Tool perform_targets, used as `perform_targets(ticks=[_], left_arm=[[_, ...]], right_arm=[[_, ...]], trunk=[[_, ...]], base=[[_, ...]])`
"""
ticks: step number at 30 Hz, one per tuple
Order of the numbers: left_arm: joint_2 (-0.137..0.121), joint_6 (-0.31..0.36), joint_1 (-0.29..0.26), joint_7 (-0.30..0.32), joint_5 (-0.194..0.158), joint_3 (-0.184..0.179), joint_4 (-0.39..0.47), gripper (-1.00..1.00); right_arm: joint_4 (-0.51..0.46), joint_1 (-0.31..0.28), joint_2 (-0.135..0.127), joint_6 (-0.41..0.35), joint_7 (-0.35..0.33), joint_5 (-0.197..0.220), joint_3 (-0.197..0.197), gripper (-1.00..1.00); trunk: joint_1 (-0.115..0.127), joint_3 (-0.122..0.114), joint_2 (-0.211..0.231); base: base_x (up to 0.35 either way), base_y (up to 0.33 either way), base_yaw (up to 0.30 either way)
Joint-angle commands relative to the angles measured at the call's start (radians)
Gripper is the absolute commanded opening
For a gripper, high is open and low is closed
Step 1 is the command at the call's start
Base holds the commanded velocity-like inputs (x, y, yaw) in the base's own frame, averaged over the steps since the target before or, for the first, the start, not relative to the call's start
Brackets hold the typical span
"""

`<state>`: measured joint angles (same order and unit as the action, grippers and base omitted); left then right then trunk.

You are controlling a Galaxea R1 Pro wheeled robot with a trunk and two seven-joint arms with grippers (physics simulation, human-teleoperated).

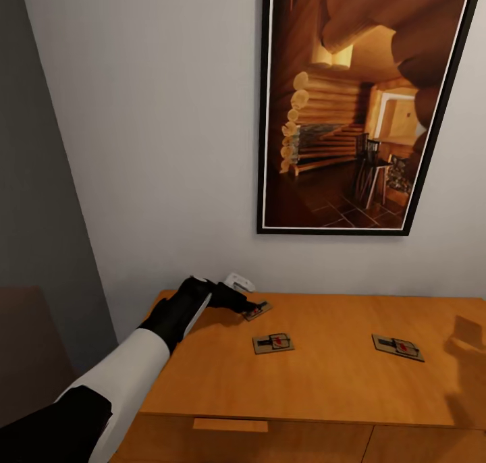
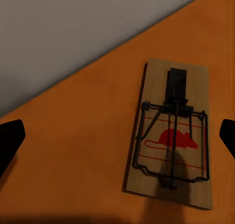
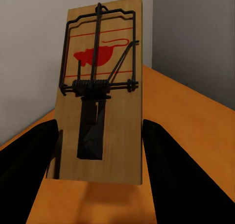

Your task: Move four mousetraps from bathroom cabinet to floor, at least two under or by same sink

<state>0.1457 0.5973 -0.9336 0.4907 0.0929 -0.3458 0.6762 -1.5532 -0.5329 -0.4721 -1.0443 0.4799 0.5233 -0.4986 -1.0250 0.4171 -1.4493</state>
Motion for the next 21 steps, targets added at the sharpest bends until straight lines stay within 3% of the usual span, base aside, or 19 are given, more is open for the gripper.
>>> perform_targets(ticks=[1, 5, 9, 12, 21], left_arm=[[0.002, 0.003, -0.001, 0.007, 0.010, 0.000, 0.001, 1.00], [0.019, 0.003, -0.001, 0.008, 0.011, -0.035, 0.002, 1.00], [0.027, 0.002, -0.001, 0.010, 0.010, -0.118, 0.005, 1.00], [0.028, 0.003, -0.001, 0.011, 0.006, -0.150, 0.019, 1.00], [0.024, 0.003, -0.001, 0.011, 0.006, -0.165, 0.028, 1.00]], right_arm=[[-0.001, -0.001, 0.000, -0.003, 0.009, 0.011, 0.000, -1.00], [-0.001, -0.001, 0.000, -0.003, 0.009, 0.011, 0.000, -1.00], [-0.001, -0.001, 0.000, -0.003, 0.009, 0.011, 0.000, -1.00], [-0.001, -0.001, 0.000, -0.003, 0.009, 0.011, 0.000, -1.00], [-0.001, -0.001, 0.000, -0.003, 0.009, 0.011, 0.000, -1.00]], trunk=[[0.000, 0.001, -0.001], [0.000, 0.001, -0.001], [0.000, 0.001, -0.001], [0.000, 0.001, -0.001], [0.000, 0.001, -0.001]], base=[[0.000, 0.000, 0.000], [0.000, 0.000, 0.000], [0.000, 0.000, 0.000], [0.000, 0.000, 0.000], [0.000, 0.000, 0.000]])
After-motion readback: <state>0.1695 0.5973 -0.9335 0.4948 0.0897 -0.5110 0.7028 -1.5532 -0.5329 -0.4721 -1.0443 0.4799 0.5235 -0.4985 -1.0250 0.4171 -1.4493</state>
